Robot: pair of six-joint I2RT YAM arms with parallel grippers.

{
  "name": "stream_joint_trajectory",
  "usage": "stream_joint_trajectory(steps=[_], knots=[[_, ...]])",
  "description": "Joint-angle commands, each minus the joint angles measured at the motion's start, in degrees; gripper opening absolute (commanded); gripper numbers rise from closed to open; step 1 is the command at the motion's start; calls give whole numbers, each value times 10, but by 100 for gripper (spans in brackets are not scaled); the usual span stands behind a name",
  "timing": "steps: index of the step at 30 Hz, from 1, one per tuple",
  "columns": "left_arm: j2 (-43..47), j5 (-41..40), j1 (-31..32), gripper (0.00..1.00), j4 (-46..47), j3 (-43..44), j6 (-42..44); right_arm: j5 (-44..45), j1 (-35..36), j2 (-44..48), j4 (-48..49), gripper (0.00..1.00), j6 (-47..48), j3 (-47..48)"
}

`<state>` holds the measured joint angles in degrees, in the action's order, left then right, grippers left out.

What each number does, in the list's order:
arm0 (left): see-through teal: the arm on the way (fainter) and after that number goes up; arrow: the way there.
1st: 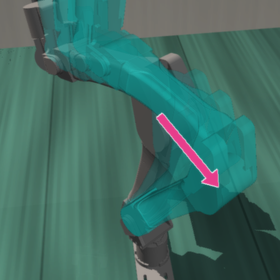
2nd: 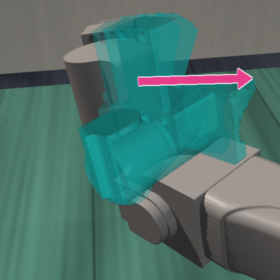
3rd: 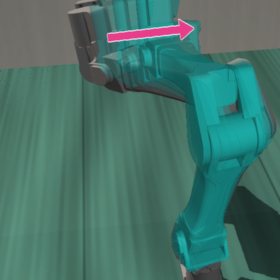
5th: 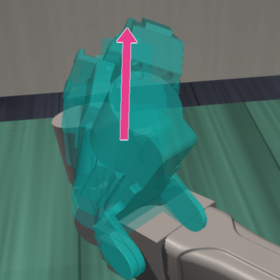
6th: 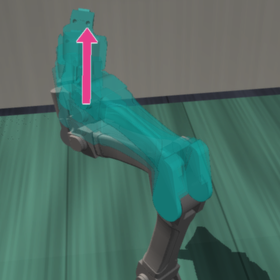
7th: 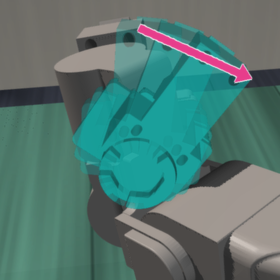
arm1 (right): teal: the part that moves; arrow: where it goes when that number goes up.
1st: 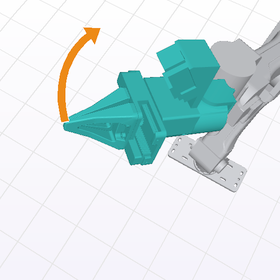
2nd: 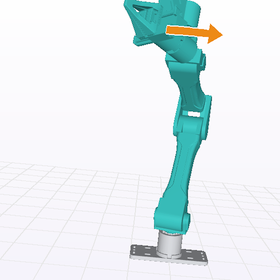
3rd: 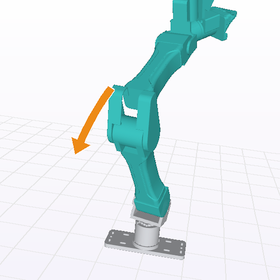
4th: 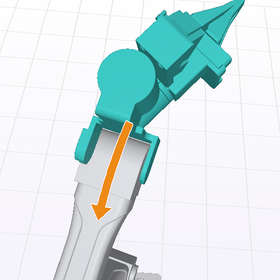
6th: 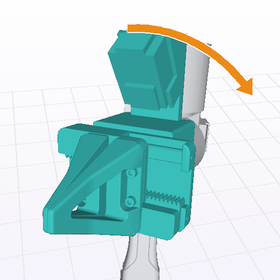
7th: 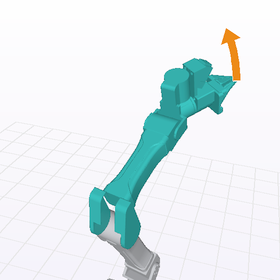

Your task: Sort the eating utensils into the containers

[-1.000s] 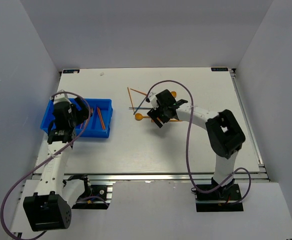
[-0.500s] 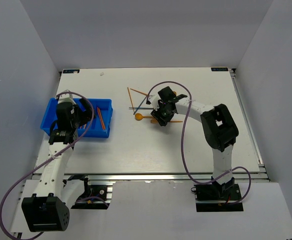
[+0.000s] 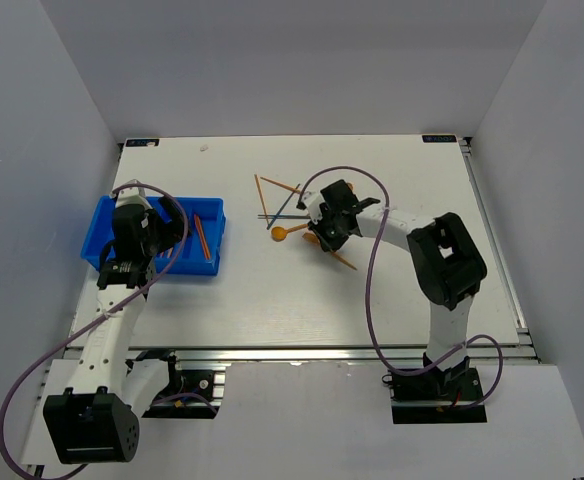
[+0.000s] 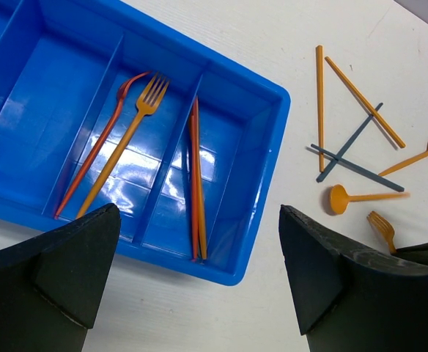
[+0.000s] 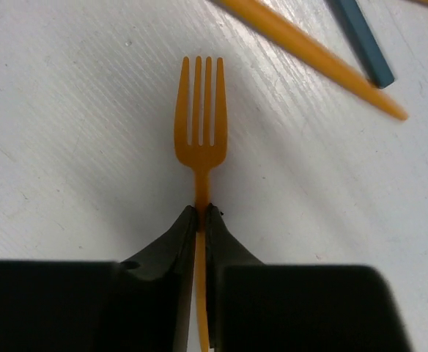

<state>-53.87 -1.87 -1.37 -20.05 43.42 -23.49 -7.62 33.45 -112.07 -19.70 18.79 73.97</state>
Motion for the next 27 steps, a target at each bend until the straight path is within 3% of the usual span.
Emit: stream_joint_trajectory(steps=[1, 2, 4, 6, 8, 13, 16, 21, 27], knots=[[19, 37, 1, 98, 7, -3, -8, 16, 30, -11, -22, 6, -45, -49], [21, 57, 1, 98, 13, -8, -21, 20, 35, 17, -6, 0, -56, -63], [30, 141, 1, 98, 26, -32, -57, 12, 51, 54, 30, 0, -111, -83], [43, 249, 6, 98, 93, -63, -107, -10, 60, 126, 97, 0, -181, -125], [69, 277, 54, 98, 182, -113, -194, -46, 71, 196, 161, 0, -232, -153], [84, 189, 197, 98, 243, -120, -253, -67, 134, 271, 244, 0, -360, -197], [62, 154, 231, 96, 251, -118, -269, -52, 173, 295, 293, 0, -398, -207], [39, 132, 245, 88, 284, -122, -309, -2, 213, 319, 318, 0, -422, -204], [26, 118, 249, 66, 273, -117, -326, 9, 236, 314, 324, 0, -419, -179]])
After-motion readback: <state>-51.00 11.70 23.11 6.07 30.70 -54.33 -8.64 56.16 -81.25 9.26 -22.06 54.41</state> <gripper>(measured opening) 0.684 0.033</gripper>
